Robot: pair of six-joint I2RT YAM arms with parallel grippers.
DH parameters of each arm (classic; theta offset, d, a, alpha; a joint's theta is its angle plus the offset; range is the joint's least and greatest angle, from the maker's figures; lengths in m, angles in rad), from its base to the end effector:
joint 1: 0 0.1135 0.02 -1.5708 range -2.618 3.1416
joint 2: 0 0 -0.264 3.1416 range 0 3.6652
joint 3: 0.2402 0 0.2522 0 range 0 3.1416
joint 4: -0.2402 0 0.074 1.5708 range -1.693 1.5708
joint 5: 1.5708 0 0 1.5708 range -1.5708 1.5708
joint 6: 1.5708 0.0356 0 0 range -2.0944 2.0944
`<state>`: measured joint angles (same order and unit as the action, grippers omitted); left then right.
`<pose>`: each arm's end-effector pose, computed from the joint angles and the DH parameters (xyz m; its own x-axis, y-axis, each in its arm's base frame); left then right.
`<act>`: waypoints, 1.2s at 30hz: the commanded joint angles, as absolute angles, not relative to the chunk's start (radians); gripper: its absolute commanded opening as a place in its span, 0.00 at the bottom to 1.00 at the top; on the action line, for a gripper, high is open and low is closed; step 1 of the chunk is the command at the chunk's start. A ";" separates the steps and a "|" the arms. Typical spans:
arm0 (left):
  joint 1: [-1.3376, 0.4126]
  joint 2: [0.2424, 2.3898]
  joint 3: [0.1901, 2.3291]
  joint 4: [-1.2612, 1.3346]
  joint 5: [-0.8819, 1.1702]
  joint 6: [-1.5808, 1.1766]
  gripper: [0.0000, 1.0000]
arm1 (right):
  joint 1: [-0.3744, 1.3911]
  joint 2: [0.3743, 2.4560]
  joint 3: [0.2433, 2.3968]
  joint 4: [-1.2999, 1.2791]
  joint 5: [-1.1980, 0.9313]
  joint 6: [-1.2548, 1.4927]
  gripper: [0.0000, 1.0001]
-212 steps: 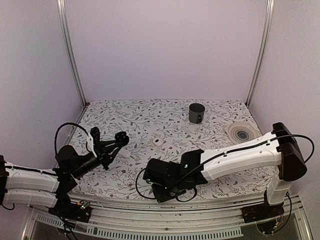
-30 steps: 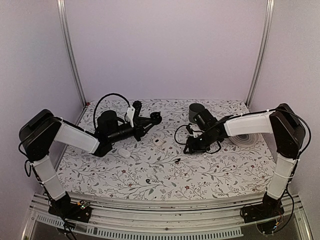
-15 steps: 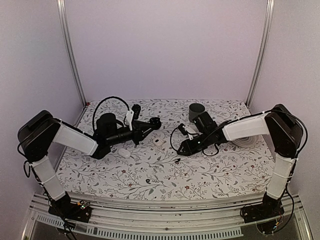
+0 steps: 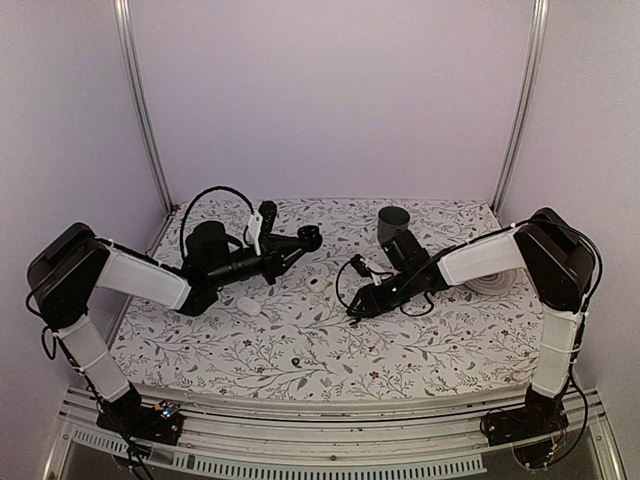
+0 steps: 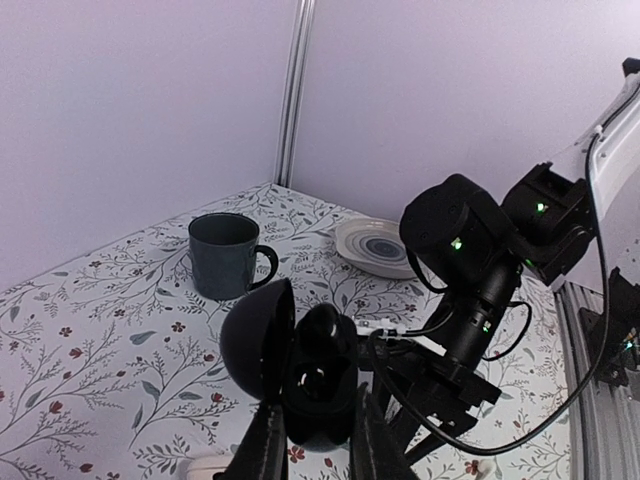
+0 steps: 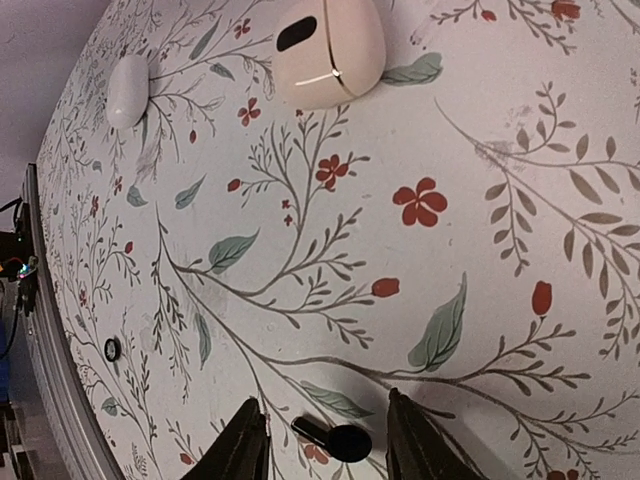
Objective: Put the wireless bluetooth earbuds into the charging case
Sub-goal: Adjust the left earbud at the center of the board.
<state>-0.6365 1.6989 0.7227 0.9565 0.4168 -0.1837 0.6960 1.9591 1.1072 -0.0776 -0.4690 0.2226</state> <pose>0.2706 -0.2179 0.2039 -0.1743 -0.0789 -0.9815 0.8515 0.4886 -0.1905 0.2887 0.2622 0.1283 -0.7718 -0.3882 -0.5035 -0.6244 0.6120 0.4853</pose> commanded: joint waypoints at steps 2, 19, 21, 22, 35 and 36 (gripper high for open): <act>-0.623 1.715 0.729 1.018 0.437 -0.178 0.00 | 0.703 1.940 1.049 -0.022 -0.551 0.256 0.42; -0.621 1.726 0.712 1.032 0.450 -0.180 0.00 | 0.749 1.878 1.009 -0.079 -0.494 0.265 0.40; -0.621 1.729 0.712 1.034 0.454 -0.181 0.00 | 0.749 1.878 1.011 -0.083 -0.457 0.262 0.38; -0.621 1.728 0.712 1.033 0.454 -0.181 0.00 | 0.749 1.876 1.012 -0.082 -0.436 0.259 0.37; -0.618 1.710 0.693 1.030 0.454 -0.183 0.00 | 0.878 1.764 0.923 -0.006 -0.077 0.234 0.34; -0.617 1.710 0.692 1.032 0.453 -0.184 0.00 | 0.887 1.761 0.919 -0.006 -0.061 0.242 0.34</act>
<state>-0.6334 1.7134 0.7090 1.0077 0.4416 -0.1844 0.8444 1.8183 0.9447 -0.0452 -0.1970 0.2348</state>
